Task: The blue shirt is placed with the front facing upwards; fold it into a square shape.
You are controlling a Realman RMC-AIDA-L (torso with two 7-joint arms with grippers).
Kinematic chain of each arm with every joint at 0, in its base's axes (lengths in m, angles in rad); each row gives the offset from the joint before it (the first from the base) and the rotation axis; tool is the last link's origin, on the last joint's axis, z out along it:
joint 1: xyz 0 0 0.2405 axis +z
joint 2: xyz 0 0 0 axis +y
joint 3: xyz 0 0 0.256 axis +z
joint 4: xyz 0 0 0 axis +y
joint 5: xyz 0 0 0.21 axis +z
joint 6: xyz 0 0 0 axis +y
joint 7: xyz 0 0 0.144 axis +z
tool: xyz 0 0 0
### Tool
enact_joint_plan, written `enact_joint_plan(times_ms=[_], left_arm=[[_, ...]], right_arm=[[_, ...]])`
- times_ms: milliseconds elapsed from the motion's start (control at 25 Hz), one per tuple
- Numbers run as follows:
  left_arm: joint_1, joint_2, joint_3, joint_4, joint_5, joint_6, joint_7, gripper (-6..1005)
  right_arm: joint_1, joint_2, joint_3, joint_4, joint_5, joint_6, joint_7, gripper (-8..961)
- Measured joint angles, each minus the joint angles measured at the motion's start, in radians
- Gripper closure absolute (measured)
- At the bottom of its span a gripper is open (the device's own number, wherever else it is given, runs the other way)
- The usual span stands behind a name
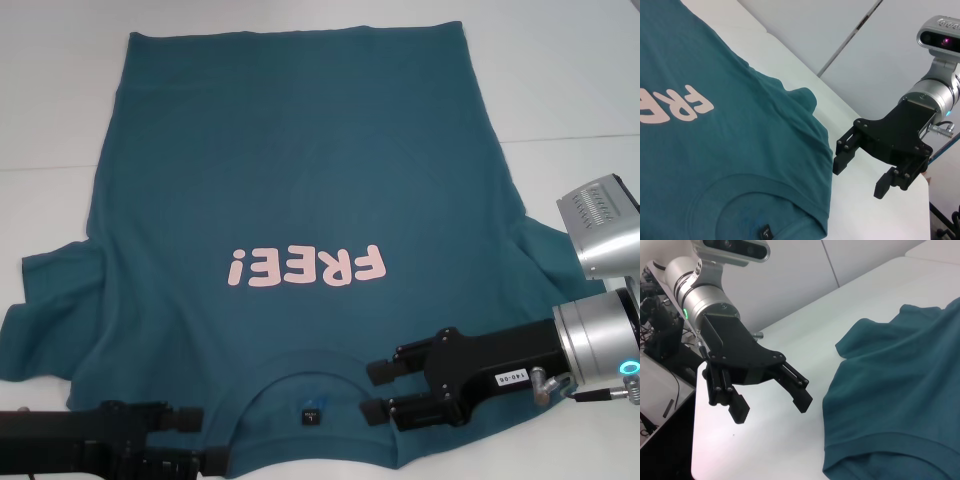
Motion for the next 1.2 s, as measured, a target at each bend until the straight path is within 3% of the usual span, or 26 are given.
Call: enact_joint_plan(times_ms=[520, 640, 920, 1200], left_arm=[[-0.003, 0.000, -0.010, 0.000, -0.007, -0.003, -0.019, 67], [-0.019, 0.007, -0.072, -0.001, -0.011, -0.018, -0.104, 68], [-0.062, 0.034, -0.337, -0.011, -0.015, -0.080, -0.382, 68], [-0.051, 0.070, -0.436, -0.077, -0.024, -0.257, -0.587, 69]], right_arm=[[0.002, 0.000, 0.001, 0.000, 0.000, 0.000, 0.010, 358], [0.003, -0.001, 0.018, -0.004, 0.000, 0.013, 0.075, 358], [0.006, -0.016, 0.070, -0.045, 0.002, 0.055, 0.304, 357], [0.015, -0.025, 0.081, -0.087, 0.002, 0.057, 0.416, 357]])
